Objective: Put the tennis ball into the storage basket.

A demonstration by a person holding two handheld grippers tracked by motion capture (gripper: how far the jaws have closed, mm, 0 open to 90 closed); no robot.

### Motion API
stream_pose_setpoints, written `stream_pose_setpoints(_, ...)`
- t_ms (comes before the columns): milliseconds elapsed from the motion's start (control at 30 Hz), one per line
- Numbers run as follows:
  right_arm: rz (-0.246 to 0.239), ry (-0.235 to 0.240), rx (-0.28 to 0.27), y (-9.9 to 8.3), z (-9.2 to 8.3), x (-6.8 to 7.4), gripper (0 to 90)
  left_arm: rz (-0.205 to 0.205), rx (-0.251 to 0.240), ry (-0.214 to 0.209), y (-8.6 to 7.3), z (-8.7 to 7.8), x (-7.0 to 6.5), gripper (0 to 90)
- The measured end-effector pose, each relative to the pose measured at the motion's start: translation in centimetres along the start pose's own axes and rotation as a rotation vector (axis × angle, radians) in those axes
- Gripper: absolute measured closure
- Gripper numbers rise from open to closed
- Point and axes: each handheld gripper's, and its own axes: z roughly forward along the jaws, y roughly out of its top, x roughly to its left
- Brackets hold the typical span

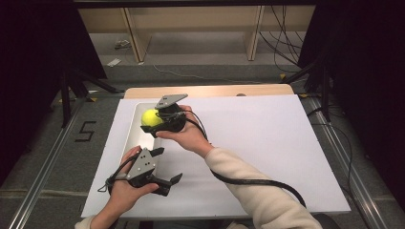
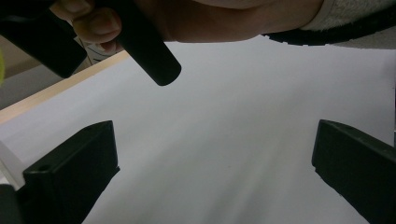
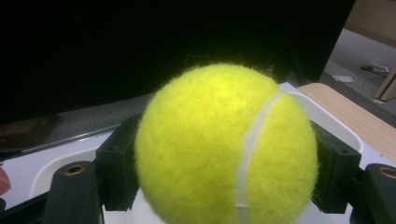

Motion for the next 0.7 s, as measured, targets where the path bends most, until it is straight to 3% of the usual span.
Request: stream_pose_setpoints(700, 0.004, 0.015, 0.020, 0.2, 1.1, -0.2, 26.3, 0.005, 0.001, -0.003, 0.0, 0.0, 0.0, 0.0)
